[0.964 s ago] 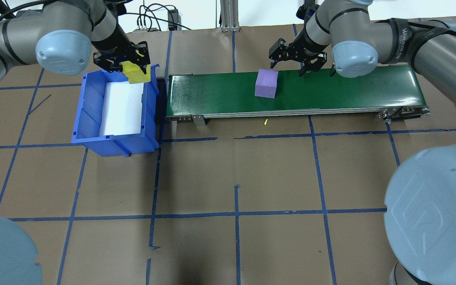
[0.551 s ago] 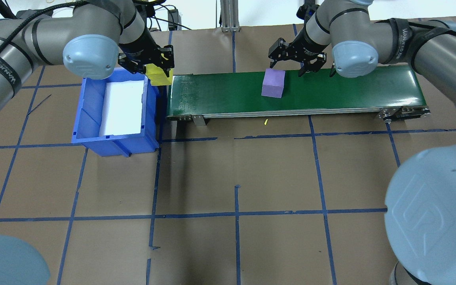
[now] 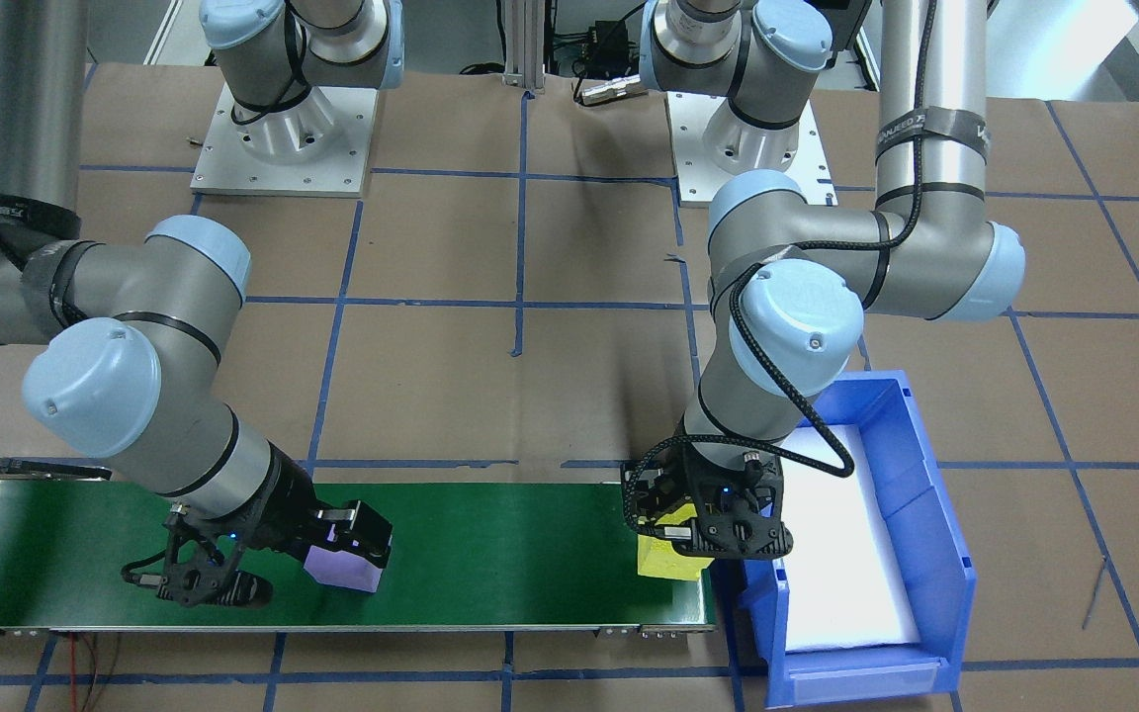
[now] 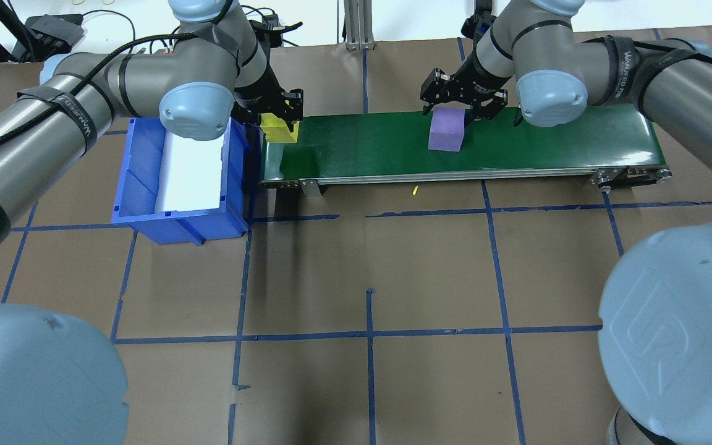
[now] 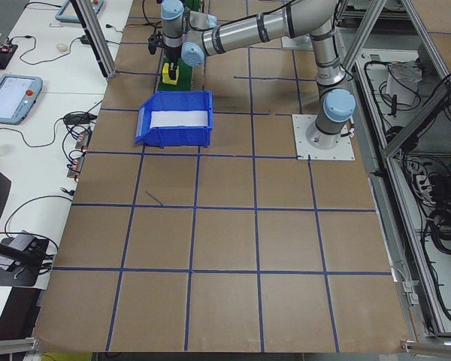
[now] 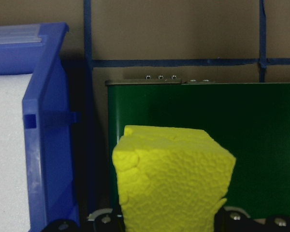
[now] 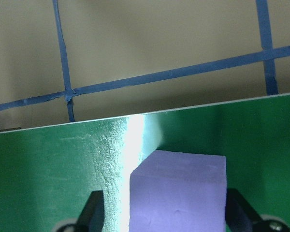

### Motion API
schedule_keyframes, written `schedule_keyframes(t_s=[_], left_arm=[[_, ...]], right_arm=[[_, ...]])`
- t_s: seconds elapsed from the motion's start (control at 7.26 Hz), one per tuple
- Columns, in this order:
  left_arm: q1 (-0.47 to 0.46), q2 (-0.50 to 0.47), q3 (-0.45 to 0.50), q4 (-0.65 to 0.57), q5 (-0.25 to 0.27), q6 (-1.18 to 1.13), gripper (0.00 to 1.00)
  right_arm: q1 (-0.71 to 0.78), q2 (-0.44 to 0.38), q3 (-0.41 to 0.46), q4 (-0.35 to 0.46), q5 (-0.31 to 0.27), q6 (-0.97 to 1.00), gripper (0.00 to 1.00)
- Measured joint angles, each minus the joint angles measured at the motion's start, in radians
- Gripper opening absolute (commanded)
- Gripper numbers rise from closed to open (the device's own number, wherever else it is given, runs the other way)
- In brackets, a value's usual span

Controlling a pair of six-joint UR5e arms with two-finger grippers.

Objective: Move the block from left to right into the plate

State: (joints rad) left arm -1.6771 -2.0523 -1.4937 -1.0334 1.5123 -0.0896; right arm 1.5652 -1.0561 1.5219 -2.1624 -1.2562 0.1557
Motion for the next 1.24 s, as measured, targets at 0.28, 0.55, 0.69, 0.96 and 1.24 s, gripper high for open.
schedule_keyframes(t_s=[0.28, 0.55, 0.69, 0.96, 1.24], left_arm=[[-0.002, -0.016, -0.012, 0.021, 0.002, -0.001, 0.47], [-0.003, -0.03, -0.018, 0.056, 0.0, -0.002, 0.98], [-0.003, -0.03, -0.019, 0.063, -0.002, -0.001, 1.0], [-0.003, -0.015, -0.02, 0.054, -0.006, 0.0, 1.0], [-0.003, 0.047, -0.019, -0.019, -0.003, -0.001, 1.0]], right_arm=[[-0.003, -0.002, 0.015, 0.005, -0.065, -0.079, 0.21], [-0.054, -0.045, 0.01, 0.073, -0.148, -0.191, 0.21], [-0.11, -0.105, 0.006, 0.152, -0.169, -0.283, 0.21], [-0.248, -0.233, 0.007, 0.291, -0.224, -0.501, 0.21], [-0.404, -0.286, 0.016, 0.39, -0.253, -0.681, 0.21]])
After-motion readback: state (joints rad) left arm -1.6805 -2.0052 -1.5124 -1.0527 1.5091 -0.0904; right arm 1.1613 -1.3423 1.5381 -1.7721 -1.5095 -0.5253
